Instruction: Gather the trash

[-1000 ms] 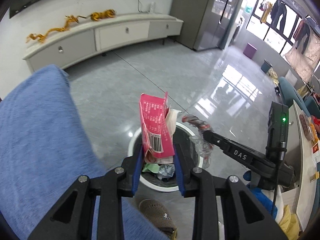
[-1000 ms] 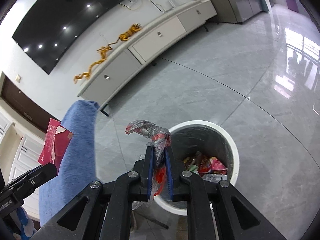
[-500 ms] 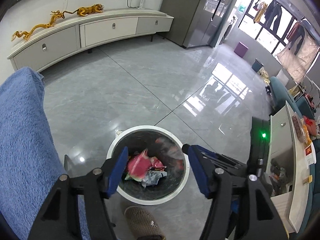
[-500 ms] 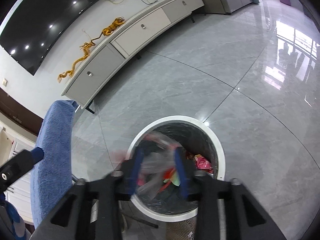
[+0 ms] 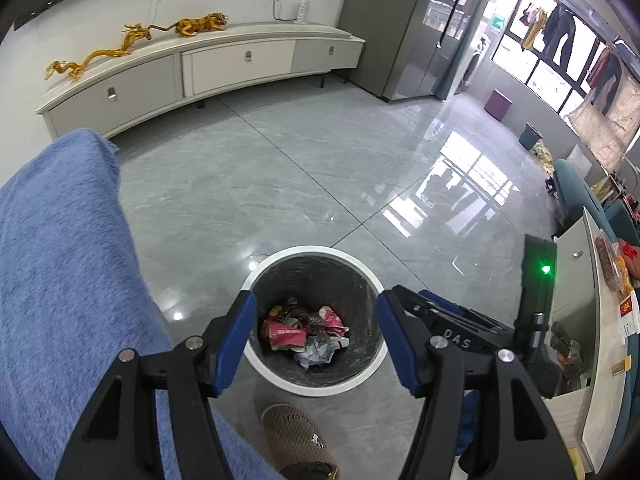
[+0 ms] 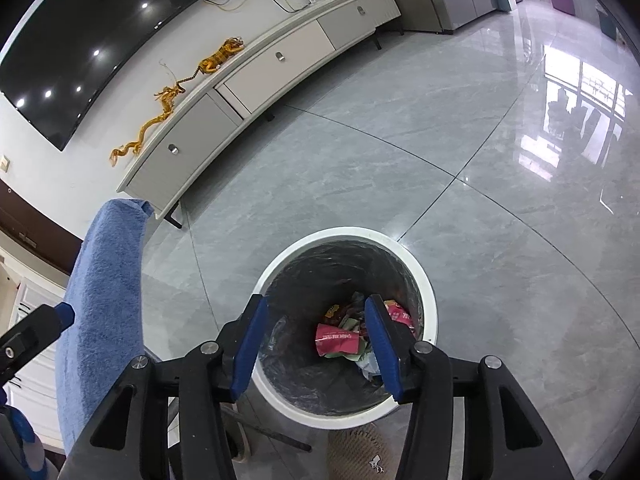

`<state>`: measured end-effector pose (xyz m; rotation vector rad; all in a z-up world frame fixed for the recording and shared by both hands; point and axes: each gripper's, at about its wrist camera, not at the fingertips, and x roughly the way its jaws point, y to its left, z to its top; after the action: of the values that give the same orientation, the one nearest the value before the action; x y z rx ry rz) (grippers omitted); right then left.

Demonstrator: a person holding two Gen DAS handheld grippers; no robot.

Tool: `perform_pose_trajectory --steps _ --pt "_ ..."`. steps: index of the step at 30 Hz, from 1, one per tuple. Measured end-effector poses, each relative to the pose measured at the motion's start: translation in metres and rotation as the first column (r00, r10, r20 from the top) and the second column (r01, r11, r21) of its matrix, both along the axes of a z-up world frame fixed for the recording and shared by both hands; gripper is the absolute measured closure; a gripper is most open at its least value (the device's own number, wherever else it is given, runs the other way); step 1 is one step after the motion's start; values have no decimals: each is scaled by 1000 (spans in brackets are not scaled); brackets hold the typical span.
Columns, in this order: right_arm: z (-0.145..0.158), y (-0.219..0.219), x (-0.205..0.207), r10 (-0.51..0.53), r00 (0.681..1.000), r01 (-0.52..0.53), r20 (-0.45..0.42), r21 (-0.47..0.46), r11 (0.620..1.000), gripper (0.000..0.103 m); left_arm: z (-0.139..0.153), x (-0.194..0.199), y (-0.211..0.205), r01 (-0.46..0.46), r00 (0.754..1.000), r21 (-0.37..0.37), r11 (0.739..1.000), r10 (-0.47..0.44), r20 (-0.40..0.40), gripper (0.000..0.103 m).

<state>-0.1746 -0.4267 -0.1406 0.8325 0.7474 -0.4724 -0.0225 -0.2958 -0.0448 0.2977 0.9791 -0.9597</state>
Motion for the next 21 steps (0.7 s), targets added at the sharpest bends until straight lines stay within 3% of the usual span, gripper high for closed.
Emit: perform_pose_trajectory --steps 6,13,21 --pt "26 25 2 28 999 -28 15 -52 998 53 10 -1 32 -45 999 -8 999 45 26 42" --pt "59 61 10 78 996 -72 37 -125 989 48 28 6 81 -121 991 -34 992 123 52 32" --pt "105 115 24 153 987 -136 51 -249 959 40 47 10 145 -204 970 -64 977 211 124 30"
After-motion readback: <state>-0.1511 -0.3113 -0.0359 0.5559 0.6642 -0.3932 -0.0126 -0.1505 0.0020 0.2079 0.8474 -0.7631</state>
